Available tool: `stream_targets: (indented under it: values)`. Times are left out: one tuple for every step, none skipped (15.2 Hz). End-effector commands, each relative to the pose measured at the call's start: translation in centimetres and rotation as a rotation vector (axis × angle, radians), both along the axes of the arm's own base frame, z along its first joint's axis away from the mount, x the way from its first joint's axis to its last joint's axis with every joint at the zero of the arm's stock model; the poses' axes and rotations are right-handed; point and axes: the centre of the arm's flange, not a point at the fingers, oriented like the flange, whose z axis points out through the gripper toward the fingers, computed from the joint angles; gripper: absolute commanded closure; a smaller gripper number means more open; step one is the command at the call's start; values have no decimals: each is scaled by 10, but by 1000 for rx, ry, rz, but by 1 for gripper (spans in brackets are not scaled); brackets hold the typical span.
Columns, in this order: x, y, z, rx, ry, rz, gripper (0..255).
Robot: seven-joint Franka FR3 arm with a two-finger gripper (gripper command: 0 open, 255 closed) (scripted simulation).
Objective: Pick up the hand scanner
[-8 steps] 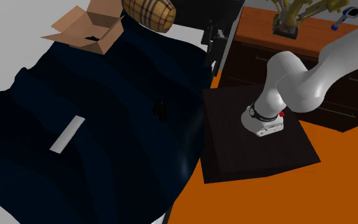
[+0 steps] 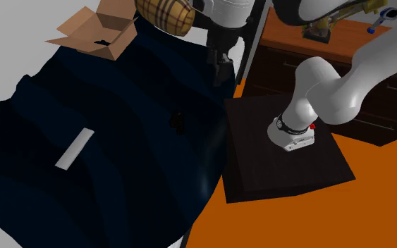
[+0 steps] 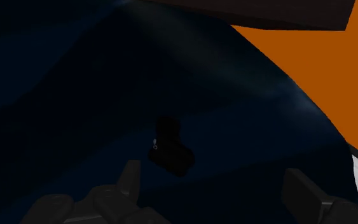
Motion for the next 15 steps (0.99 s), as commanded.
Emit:
stream_targets:
  values:
    - [14, -7, -22, -5, 8, 69, 0]
    - [21, -10, -33, -6, 12, 101, 0]
    - [28, -13, -44, -8, 17, 134, 0]
    - [34, -17, -56, -10, 21, 166, 0]
    - [41, -19, -67, -12, 26, 199, 0]
    - [48, -22, -79, -14, 30, 231, 0]
    - [54, -25, -90, -15, 35, 263, 0]
    - [61, -27, -101, -17, 39, 296, 0]
    - [68, -29, -113, -19, 44, 328, 0]
    - [75, -31, -124, -21, 48, 361, 0]
    - [82, -33, -136, -23, 53, 393, 0]
    - [88, -35, -148, -24, 58, 425, 0]
    - [95, -36, -159, -26, 62, 458, 0]
    - [102, -37, -171, -28, 67, 490, 0]
    - [109, -38, -182, -30, 71, 522, 0]
